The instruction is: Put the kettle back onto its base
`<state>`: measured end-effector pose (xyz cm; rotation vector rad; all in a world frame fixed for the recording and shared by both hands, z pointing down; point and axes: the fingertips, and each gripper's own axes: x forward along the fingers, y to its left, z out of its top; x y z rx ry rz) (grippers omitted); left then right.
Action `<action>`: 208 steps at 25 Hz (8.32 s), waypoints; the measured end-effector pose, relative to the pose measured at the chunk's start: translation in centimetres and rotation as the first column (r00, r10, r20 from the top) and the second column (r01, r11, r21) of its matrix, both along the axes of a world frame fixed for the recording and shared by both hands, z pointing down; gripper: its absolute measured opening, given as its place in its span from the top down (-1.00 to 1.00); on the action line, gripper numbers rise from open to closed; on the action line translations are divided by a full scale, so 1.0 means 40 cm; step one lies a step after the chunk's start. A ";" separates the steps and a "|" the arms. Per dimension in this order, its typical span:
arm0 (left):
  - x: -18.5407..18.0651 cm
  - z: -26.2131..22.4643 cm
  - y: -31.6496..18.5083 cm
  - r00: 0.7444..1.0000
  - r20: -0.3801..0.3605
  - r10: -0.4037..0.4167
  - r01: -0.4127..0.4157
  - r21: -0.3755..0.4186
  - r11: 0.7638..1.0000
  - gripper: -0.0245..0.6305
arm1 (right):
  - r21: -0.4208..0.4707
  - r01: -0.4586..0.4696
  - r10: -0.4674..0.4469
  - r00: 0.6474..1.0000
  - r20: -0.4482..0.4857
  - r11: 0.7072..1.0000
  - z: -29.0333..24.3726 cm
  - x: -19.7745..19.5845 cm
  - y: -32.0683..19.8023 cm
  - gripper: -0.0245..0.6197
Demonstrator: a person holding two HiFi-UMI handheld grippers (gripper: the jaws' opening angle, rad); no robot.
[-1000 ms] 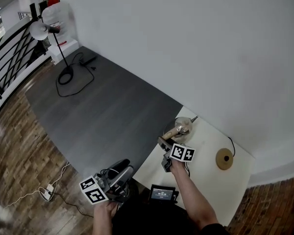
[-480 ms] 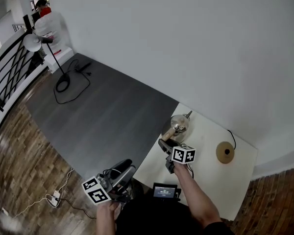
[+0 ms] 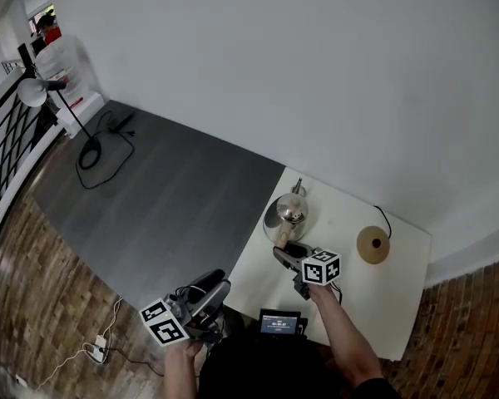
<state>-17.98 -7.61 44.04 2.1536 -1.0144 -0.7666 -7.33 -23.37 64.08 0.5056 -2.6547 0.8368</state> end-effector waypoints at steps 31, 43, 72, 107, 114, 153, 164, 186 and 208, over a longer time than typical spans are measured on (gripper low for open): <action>0.126 0.004 -0.090 0.995 0.002 0.098 -0.098 -0.028 0.995 0.41 | 0.212 -0.164 0.239 0.883 -0.405 0.963 -0.010 0.242 -0.017 0.49; 0.157 0.005 -0.108 0.991 0.010 0.130 -0.130 -0.031 0.991 0.41 | 0.358 -0.194 0.314 0.894 -0.319 0.913 -0.057 0.275 -0.070 0.39; 0.139 -0.013 -0.094 0.993 0.066 0.094 -0.091 -0.048 0.995 0.41 | 0.475 -0.257 0.348 0.931 -0.114 0.842 -0.106 0.238 -0.131 0.44; 0.401 -0.019 -0.143 0.933 0.085 0.349 -0.345 -0.060 0.937 0.41 | 0.524 -0.625 0.713 0.700 0.048 0.578 -0.308 0.852 -0.117 0.44; 0.426 -0.019 -0.143 0.933 0.090 0.348 -0.344 -0.062 0.937 0.41 | 0.515 -0.681 0.767 0.638 0.068 0.521 -0.313 0.973 -0.143 0.44; 0.419 -0.008 -0.172 0.958 0.107 0.265 -0.256 -0.091 0.962 0.41 | 0.458 -0.725 0.800 0.598 0.049 0.514 -0.197 1.000 -0.313 0.44; 0.406 -0.005 -0.173 0.961 0.101 0.258 -0.249 -0.091 0.964 0.41 | 0.484 -0.729 0.817 0.574 0.049 0.483 -0.178 0.989 -0.287 0.44; 0.403 -0.004 -0.162 0.959 0.093 0.267 -0.259 -0.089 0.962 0.41 | 0.496 -0.764 0.855 0.513 0.077 0.414 -0.164 0.981 -0.214 0.44; 0.400 -0.002 -0.158 0.955 0.089 0.284 -0.276 -0.093 0.957 0.41 | 0.497 -0.775 0.878 0.475 0.050 0.391 -0.149 0.966 -0.182 0.44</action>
